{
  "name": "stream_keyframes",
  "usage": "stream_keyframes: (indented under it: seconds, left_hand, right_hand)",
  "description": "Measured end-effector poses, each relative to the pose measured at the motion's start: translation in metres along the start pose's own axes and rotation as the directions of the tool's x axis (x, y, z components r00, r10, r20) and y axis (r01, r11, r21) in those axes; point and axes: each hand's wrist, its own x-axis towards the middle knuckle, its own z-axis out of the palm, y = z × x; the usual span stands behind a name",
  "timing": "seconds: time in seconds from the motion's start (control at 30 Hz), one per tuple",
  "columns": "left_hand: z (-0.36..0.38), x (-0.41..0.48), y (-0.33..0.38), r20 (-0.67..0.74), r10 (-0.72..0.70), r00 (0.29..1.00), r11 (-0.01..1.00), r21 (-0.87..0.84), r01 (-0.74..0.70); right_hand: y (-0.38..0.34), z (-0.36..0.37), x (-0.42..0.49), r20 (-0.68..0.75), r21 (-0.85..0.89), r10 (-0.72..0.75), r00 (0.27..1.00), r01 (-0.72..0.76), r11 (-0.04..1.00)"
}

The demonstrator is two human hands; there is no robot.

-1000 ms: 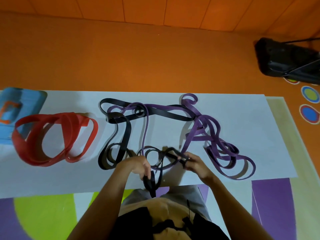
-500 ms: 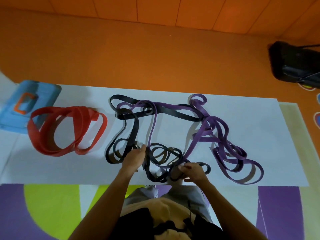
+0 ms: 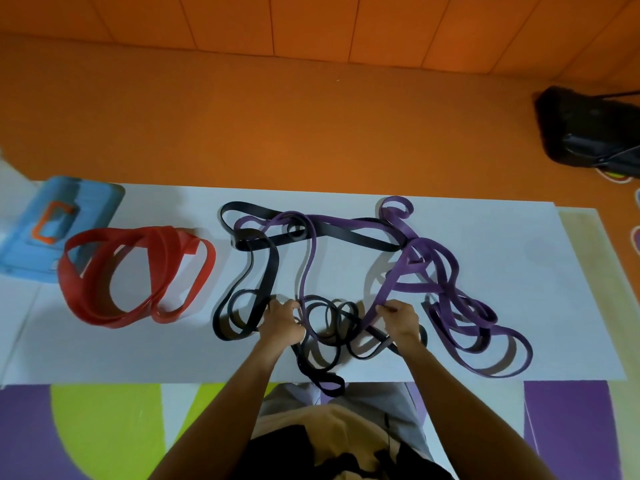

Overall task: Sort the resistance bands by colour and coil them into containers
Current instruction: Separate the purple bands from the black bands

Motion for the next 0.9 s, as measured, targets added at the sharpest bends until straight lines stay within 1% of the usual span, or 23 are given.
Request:
stream_keyframes:
  seconds: [0.07,0.13,0.2,0.23,0.3,0.37,0.4,0.47,0.53,0.63,0.7,0.77,0.83,0.9]
  left_hand:
    - [0.002,0.003,0.000,-0.007,0.048,0.999,0.999,0.027,-0.047]
    - [0.003,0.007,-0.002,-0.010,0.060,0.998,0.996,0.059,-0.060]
    - [0.002,0.011,-0.003,-0.016,0.067,0.998,0.997,0.044,-0.066]
    - [0.002,0.013,-0.002,-0.022,0.070,0.997,0.998,0.000,-0.070]
    - [0.004,0.018,0.003,-0.034,0.086,0.996,0.983,-0.162,-0.091]
    - [0.006,0.020,0.012,-0.053,0.100,0.994,0.935,-0.336,-0.112]
    - [0.008,0.021,0.018,-0.066,0.100,0.993,0.915,-0.386,-0.117]
    - [0.012,0.024,0.026,-0.121,0.077,0.990,0.903,-0.413,-0.121]
    - [0.016,0.025,0.030,-0.183,0.043,0.982,0.902,-0.416,-0.117]
    - [0.020,0.027,0.032,-0.206,0.012,0.978,0.896,-0.433,-0.102]
    - [0.021,0.028,0.032,-0.205,0.048,0.978,0.909,-0.398,-0.128]
    - [0.023,0.029,0.033,-0.213,0.129,0.969,0.914,-0.353,-0.199]
    - [0.021,0.027,0.038,-0.240,0.175,0.955,0.869,-0.418,-0.264]
    - [0.017,0.025,0.045,-0.282,0.228,0.932,0.789,-0.508,-0.346]
  right_hand:
    - [-0.010,0.000,0.007,-0.032,-0.014,-0.003,0.999,0.003,1.000]
    - [-0.019,0.000,0.014,-0.048,-0.009,0.030,0.998,-0.031,0.999]
    - [-0.025,0.004,0.020,-0.023,-0.007,0.051,0.998,-0.051,0.999]
    - [-0.029,0.007,0.022,0.006,-0.021,0.045,0.999,-0.045,0.999]
    - [-0.036,0.016,0.024,0.089,-0.032,0.015,0.996,-0.013,0.999]
    - [-0.044,0.026,0.024,0.190,0.013,-0.014,0.982,0.011,1.000]
    - [-0.047,0.030,0.024,0.229,0.020,-0.022,0.973,0.018,1.000]
    - [-0.051,0.035,0.023,0.268,0.037,-0.028,0.963,0.019,0.999]
    - [-0.052,0.034,0.021,0.312,0.133,-0.025,0.950,-0.017,0.991]
    - [-0.055,0.028,0.014,0.412,0.342,-0.025,0.911,-0.129,0.931]
    - [-0.060,0.024,0.012,0.453,0.428,-0.024,0.891,-0.193,0.883]
    - [-0.065,0.023,0.012,0.462,0.444,-0.018,0.886,-0.214,0.870]
    - [-0.066,0.022,0.013,0.456,0.422,-0.001,0.890,-0.216,0.881]
    - [-0.067,0.021,0.013,0.443,0.387,0.006,0.896,-0.198,0.900]
